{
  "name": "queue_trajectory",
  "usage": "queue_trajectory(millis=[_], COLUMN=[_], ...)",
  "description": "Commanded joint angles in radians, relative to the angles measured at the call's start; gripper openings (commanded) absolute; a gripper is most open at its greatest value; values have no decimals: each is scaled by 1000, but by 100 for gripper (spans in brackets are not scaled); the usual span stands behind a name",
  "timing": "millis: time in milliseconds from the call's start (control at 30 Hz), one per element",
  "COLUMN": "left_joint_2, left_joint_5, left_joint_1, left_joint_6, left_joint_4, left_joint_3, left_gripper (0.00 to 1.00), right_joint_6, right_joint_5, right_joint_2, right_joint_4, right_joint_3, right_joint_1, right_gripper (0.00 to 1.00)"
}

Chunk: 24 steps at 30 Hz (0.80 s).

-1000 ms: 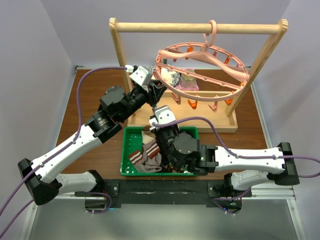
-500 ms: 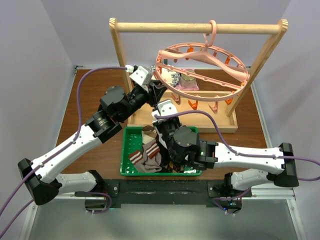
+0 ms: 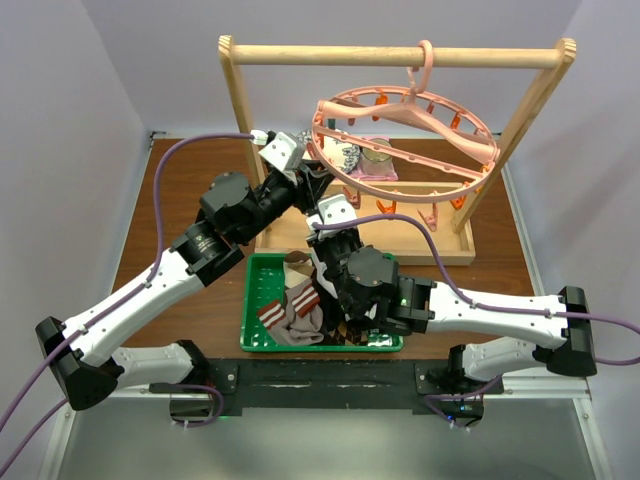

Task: Clip the socks to the hanger
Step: Clamp the sock onto the hanger.

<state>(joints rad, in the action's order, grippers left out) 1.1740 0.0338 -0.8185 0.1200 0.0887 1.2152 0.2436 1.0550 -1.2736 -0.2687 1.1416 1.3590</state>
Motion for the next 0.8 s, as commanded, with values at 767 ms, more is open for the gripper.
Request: queue_trajectory(millis=[767], left_joint_2=[-34], left_joint_5=[-2], left_joint_1=[4], left_joint_6=[12], left_joint_4=[66], left_joint_3=[-16], left_gripper=[0], right_joint_6=[39], right_joint_5=[-15], right_joint_2=[36], right_joint_4=[-78], right_joint_3=[21], right_joint_1=[-38], right_gripper=[0])
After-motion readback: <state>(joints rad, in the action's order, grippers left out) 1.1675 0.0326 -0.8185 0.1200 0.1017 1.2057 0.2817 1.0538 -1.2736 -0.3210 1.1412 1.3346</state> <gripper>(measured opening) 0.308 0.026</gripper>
